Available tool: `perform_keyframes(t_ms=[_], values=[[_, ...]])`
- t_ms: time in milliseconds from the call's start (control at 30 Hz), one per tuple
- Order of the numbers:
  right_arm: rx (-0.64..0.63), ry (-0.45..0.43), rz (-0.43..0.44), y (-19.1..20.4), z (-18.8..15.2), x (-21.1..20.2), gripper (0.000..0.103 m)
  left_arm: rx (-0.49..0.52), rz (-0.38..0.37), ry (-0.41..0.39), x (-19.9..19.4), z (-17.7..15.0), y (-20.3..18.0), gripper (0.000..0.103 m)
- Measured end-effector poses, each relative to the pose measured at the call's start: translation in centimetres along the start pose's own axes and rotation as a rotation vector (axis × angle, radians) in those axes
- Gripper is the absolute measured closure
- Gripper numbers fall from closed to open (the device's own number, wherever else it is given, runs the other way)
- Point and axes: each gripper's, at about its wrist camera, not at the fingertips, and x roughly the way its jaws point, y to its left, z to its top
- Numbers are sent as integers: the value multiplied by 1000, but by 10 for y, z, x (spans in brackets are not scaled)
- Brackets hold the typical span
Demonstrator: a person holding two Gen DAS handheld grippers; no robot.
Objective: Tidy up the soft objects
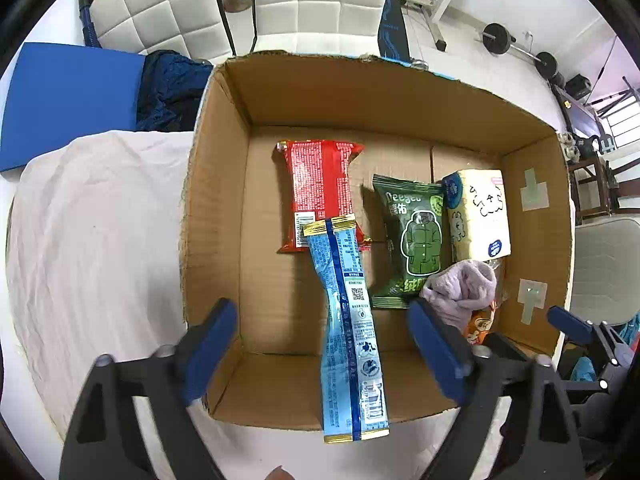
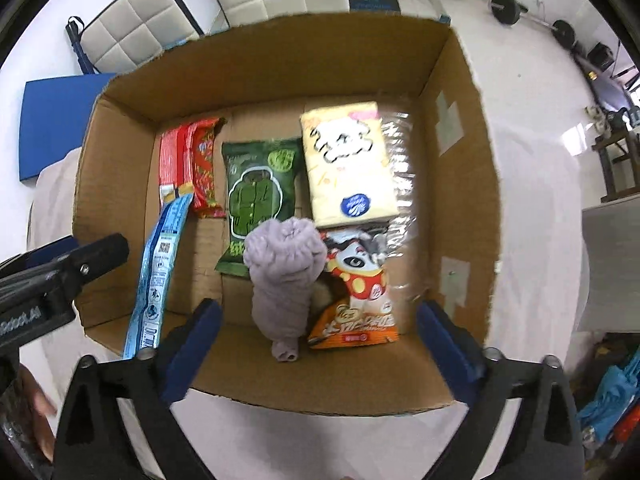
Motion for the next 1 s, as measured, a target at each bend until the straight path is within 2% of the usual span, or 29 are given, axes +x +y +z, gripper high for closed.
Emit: perform_keyframes(t_ms=[100, 300, 500, 633, 800, 1000], values=[[6, -16, -11, -5, 0, -8, 1, -7, -11, -3, -2, -5, 1, 9], [20, -39, -46, -13, -3, -18, 0, -36, -14, -59, -11, -16, 3, 9], [31, -53, -49, -17, -7, -24, 0, -45, 0, -93, -22, -24, 2, 9], [31, -72, -51, -18, -15, -38, 0, -27, 24, -144, -43, -35, -5, 9], [28, -155, -27, -22, -37, -82, 0, -18, 11, -231, -91, -65, -17, 9], [38, -275, -24, -31, -90, -162, 0, 18, -24, -322, -161, -120, -32, 9]])
